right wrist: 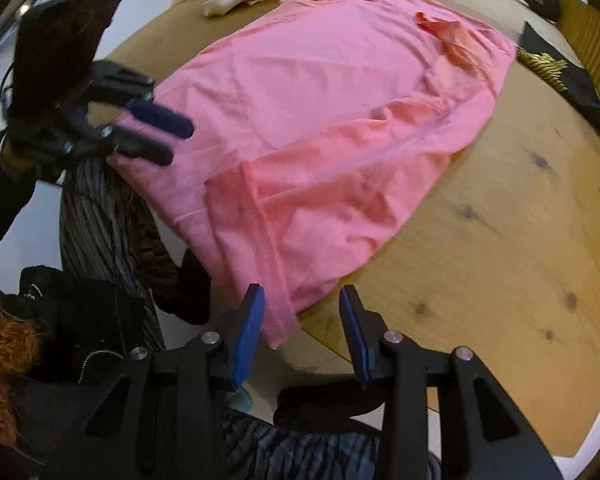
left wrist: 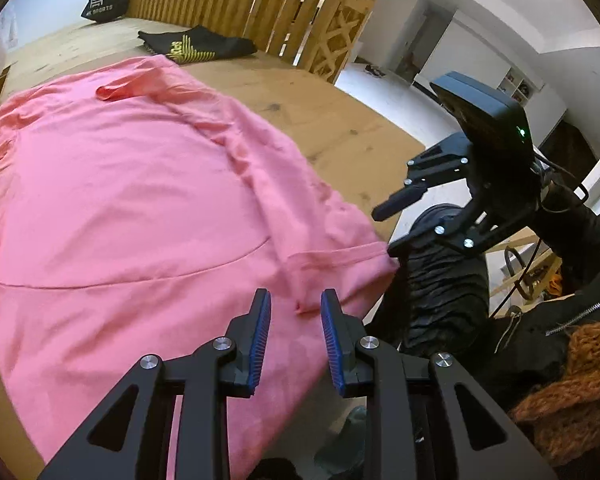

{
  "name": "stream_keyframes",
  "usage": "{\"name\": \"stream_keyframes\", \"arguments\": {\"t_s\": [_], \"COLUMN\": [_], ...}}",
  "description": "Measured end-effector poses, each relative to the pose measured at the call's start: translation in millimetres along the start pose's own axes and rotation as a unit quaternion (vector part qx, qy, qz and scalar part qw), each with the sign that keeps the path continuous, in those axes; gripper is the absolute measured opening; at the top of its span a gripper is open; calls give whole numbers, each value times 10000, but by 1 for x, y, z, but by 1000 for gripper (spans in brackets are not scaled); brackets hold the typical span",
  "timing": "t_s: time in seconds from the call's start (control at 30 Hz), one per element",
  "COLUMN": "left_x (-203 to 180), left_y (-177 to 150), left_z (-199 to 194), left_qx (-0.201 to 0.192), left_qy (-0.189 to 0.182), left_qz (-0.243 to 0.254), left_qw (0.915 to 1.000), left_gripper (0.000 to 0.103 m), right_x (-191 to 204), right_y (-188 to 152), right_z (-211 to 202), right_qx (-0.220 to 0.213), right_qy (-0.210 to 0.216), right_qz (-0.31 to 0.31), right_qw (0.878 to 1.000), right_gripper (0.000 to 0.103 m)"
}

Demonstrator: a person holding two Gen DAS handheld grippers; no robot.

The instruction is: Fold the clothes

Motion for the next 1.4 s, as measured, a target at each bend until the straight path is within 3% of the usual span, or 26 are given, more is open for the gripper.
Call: {"name": "stream_keyframes", "arguments": {"t_s": [0.17, 0.27, 0.33, 0.4, 0.43, 0.63, 0.8, 0.87, 0.93, 1.03, 1.17, 1.3, 1.4], "left_x": [10, 10, 11, 13, 14, 18, 18, 7, -8, -30, -45, -56, -67], "left_y": [-6, -10, -12, -14, -15, -18, -7, 8, 26, 48, 56, 44, 19], "left_z": [5, 15, 19, 21, 23, 24, 19, 14, 14, 35, 70, 78, 73], "left_qx": [165, 368, 421, 458, 486, 452, 431, 259, 151, 310, 674, 948, 1325], "left_qy": [94, 234, 273, 276, 294, 221, 286, 65, -94, -194, -235, -480, -895], "left_qz": [-122, -16, 19, 3, 4, 73, 169, 325, 597, 1082, 1444, 1726, 1929], "left_qw": [9997, 9990, 9987, 9986, 9984, 9987, 9985, 9991, 9981, 9935, 9869, 9792, 9681], "left_gripper": [26, 26, 26, 27, 28, 30, 30, 30, 31, 34, 34, 34, 34], "right_x": [11, 20, 23, 25, 27, 33, 49, 53, 47, 31, 11, 20, 43], "right_y": [2, 4, 2, 0, -1, -17, -44, -49, -49, -40, -38, -37, -44], "right_z": [2, 11, 16, 15, 15, 6, -1, -10, -19, -29, -18, -3, 11], "right_qx": [13, 142, 203, 204, 208, 398, 867, 782, 586, 153, 15, 20, 395], "right_qy": [100, -120, -290, -352, -378, -433, 20, 280, 260, -58, -597, -436, 130], "right_qz": [-136, -261, -309, -357, -369, -304, -319, -273, -97, 332, 668, 680, 430], "right_qw": [9999, 9995, 9989, 9985, 9984, 9978, 9957, 9962, 9979, 9993, 9960, 9967, 9982], "right_gripper": [38, 38, 33, 12, 9, 8, 9, 9, 9, 9, 9, 9, 9]}}
Point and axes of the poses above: each gripper's, at about its wrist camera, not at the fingertips, and z roughly the way its jaws point, x to its left, y to its top, the point moved 4 cm from there along z, roughly the way its jaws point, and after that the axes turned 1 degree about x, right-handed, at the moved point
